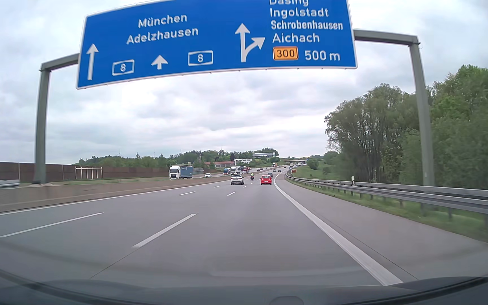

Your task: Follow the waypoints while adhering to traffic rules and regulations

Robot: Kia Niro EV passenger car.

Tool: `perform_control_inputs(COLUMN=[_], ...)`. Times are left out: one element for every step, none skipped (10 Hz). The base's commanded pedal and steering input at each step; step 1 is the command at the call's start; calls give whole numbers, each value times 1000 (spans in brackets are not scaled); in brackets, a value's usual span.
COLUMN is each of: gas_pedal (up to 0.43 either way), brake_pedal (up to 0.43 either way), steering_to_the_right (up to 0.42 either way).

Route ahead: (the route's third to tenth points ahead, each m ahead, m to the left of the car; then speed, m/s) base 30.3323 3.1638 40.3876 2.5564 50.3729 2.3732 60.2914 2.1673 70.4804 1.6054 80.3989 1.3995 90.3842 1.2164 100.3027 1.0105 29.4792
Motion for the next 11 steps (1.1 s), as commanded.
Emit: perform_control_inputs(gas_pedal=[220,220,220,220,220,209,197,197,197,197,197], brake_pedal=[0,0,0,0,0,0,0,0,0,0,0], steering_to_the_right=[2,2,2,2,2,2,2,2,1,1,2])
